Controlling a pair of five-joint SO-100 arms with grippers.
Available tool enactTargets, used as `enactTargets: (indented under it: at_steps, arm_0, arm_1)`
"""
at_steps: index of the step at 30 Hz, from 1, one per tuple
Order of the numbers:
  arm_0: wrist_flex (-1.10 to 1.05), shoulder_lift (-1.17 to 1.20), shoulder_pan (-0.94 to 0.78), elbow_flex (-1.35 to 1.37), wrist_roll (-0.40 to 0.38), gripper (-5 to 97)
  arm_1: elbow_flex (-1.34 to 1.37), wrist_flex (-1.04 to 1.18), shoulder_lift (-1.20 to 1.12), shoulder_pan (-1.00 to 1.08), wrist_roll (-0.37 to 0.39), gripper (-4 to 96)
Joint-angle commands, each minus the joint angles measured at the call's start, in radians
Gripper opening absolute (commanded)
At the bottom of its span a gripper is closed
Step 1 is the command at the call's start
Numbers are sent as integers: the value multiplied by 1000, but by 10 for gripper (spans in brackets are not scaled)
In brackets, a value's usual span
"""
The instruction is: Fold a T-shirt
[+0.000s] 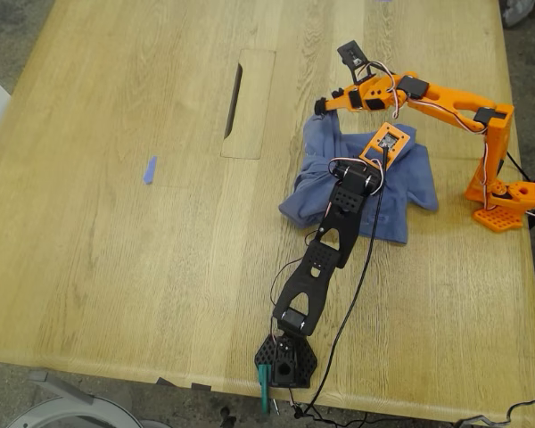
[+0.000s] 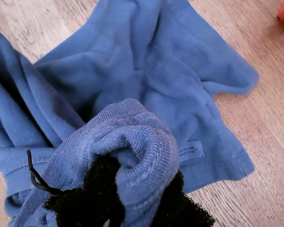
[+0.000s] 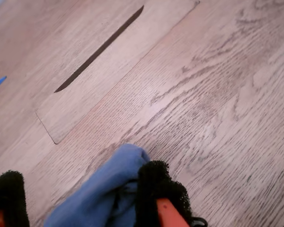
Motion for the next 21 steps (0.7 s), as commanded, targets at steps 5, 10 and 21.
enactTargets:
  at_steps: [5,10,21]
  arm_0:
    - [55,176,11,-37,-9,0]
    - [55,176,6,-37,-8,0]
    - [55,181,3,-38,-6,0]
  arm_1:
    - [-118,132,-3,20,117,347]
    - [-164,250,-6,32,133,354]
    - [-288,419,-80,5,262,371]
